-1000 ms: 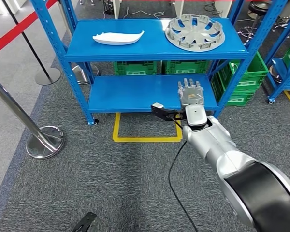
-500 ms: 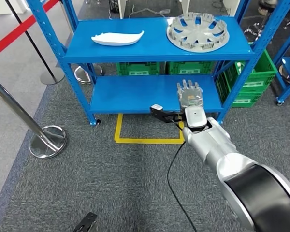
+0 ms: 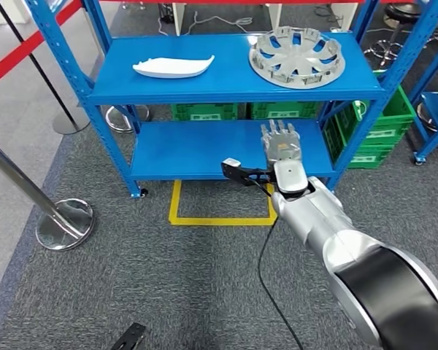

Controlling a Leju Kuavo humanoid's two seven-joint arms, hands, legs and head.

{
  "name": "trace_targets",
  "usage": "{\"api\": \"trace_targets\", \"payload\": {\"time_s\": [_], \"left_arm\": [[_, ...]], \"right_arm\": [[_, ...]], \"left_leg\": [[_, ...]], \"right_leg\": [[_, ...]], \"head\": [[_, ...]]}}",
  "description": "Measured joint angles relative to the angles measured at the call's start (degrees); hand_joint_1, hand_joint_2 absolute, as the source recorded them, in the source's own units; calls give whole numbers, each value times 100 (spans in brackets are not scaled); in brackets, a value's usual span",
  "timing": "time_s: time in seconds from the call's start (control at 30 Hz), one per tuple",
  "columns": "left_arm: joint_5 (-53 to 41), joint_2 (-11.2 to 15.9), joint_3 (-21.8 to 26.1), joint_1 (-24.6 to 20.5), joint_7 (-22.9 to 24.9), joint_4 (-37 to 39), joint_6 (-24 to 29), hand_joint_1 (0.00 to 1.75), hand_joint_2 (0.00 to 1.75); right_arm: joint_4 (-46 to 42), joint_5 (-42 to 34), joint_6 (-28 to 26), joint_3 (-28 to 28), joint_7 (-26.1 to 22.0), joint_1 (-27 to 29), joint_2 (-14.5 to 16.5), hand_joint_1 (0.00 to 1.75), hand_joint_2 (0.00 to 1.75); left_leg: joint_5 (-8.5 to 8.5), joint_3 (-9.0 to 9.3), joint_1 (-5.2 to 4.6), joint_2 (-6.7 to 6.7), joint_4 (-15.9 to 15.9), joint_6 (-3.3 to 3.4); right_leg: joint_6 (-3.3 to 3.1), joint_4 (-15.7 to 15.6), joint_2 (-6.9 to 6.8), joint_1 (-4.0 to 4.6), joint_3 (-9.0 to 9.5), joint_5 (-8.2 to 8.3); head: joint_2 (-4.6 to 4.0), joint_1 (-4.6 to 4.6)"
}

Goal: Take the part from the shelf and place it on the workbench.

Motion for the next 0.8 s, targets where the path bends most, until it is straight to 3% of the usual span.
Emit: {"api": "trace_targets", "payload": {"time_s": [0.07, 0.17, 0.2, 0.23, 0.27, 0.33, 0.4, 0.43, 0.53, 0.6, 0.7, 0.73, 0.77, 0.8], "left_arm": [[-1, -1, 1, -3, 0, 0, 7, 0, 0], [-1, -3, 1, -2, 0, 0, 6, 0, 0], [-2, -4, 1, 3, 0, 0, 4, 0, 0], [-2, -4, 1, 8, 0, 0, 3, 0, 0], [-3, -4, 1, 11, 0, 0, 2, 0, 0], [-5, -5, 1, 14, 0, 0, 2, 0, 0], [-5, -4, 1, 3, 0, 0, -3, 0, 0], [-8, -3, 1, -7, 0, 0, -5, 0, 0], [-22, -2, 1, -31, -9, 0, -7, 0, 0], [-27, -4, 1, -42, -15, 0, -7, 0, 0], [-30, -5, 1, -36, -15, 0, -7, 0, 0], [-30, -5, 1, -27, -15, 0, -7, 0, 0], [-30, -4, 1, -20, -15, 0, -7, 0, 0], [-30, -3, 1, -16, -15, 0, -7, 0, 0]], "right_arm": [[-7, 1, -8, 0, -7, -35, 6, 0, 175], [-1, 1, -11, 0, -10, -8, 6, 0, 175], [2, 2, -11, -1, -11, 22, 6, 0, 175], [3, 2, -12, -1, -12, 47, 6, 0, 175], [4, 3, -13, -2, -13, 61, 4, 0, 175], [4, 4, -14, -3, -13, 58, 0, 0, 175], [7, 5, -17, -5, -14, 48, -3, 0, 175], [7, 6, -19, -6, -16, 46, 1, 0, 175], [2, 8, -25, -8, -16, 15, 7, 0, 175], [-4, 9, -26, -10, -14, -14, 5, 0, 175], [1, 10, -23, -11, -19, 29, 7, 0, 175], [3, 10, -22, -11, -19, 53, 7, 0, 175], [4, 10, -22, -11, -19, 70, 6, 0, 175], [4, 10, -22, -11, -19, 77, 6, 0, 175]], "left_leg": [[-41, 103, 10, -12, -16, 62], [-151, 234, 7, -28, -17, 115], [-198, 283, 5, -36, -16, 120], [-250, 340, 5, -48, -13, 119], [-307, 411, 4, -63, -11, 112], [-435, 573, 0, -81, -5, 79], [-557, 679, -16, -86, 13, 26], [-598, 703, -24, -86, 26, -5], [-680, 714, -20, -69, 114, -84], [-766, 469, -8, -49, 560, -149], [-1096, -276, 18, -39, 1586, -231], [-1150, -440, 24, -38, 1693, -239], [-1101, -510, 28, -37, 1614, -238], [-926, -497, 30, -34, 1374, -230]], "right_leg": [[33, 251, -11, -2, -79, -93], [46, 1330, -12, 10, -731, -472], [49, 1572, -12, 12, -931, -578], [52, 1613, -12, 14, -1043, -585], [52, 1450, -13, 14, -1061, -462], [48, 694, -15, 14, -904, 153], [-3, 56, -11, 23, -743, 601], [-41, -75, -7, 29, -709, 674], [-151, -92, 7, 18, -614, 601], [-203, -90, 11, -3, -517, 531], [-213, -93, 11, -17, -347, 366], [-205, -93, 10, -24, -270, 300], [-195, -93, 11, -34, -184, 233], [-179, -94, 11, -47, -93, 162]], "head": [[0, 18], [0, 31], [0, 32], [0, 36], [0, 37], [1, 42], [1, 37], [0, 33], [0, 19], [0, 14], [1, 9], [1, 10], [1, 10], [1, 10]]}}
